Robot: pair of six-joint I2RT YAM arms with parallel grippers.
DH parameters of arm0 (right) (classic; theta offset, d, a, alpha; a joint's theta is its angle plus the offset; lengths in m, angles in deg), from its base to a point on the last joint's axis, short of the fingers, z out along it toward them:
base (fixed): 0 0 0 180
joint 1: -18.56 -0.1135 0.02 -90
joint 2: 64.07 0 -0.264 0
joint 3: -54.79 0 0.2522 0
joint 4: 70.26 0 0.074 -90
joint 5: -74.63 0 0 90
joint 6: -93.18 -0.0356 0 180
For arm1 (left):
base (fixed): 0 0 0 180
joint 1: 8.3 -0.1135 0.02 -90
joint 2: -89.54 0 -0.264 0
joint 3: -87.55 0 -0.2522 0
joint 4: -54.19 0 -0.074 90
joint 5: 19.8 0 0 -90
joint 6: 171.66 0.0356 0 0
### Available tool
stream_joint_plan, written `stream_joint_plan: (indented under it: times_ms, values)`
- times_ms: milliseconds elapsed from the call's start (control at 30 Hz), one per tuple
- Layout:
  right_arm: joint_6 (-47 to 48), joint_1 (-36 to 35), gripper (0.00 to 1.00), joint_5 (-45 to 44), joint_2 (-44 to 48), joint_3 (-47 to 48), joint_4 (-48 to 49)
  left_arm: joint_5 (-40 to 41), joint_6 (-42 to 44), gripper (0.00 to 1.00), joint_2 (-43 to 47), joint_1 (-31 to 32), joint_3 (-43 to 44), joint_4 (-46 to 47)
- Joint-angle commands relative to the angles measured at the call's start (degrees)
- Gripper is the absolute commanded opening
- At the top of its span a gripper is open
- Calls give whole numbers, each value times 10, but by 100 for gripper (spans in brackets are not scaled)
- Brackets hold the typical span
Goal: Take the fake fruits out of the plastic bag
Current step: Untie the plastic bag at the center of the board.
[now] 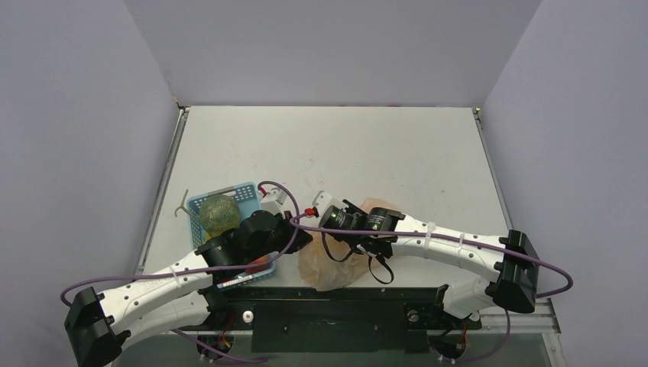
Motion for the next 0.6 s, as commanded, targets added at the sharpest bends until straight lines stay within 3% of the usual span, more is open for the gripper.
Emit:
stream_joint_plan:
  times_ms: [0,100,200,467,567]
  values:
    - [7,4,30,0,-2,-1,37,-7,-1,0,3,-1,8,16]
    - [-19,6,9,-60,0,-3,47,-9,-2,0,3,-1,6,19]
    - [-43,14,0,-97,24,-18,73,-10,-2,0,5,-1,4,18]
    - [-133,91,0,-89,195,-112,190,-2,-6,0,31,-1,-16,13]
    - [-238,113,0,-123,275,-158,233,-11,-1,0,37,-3,-23,20]
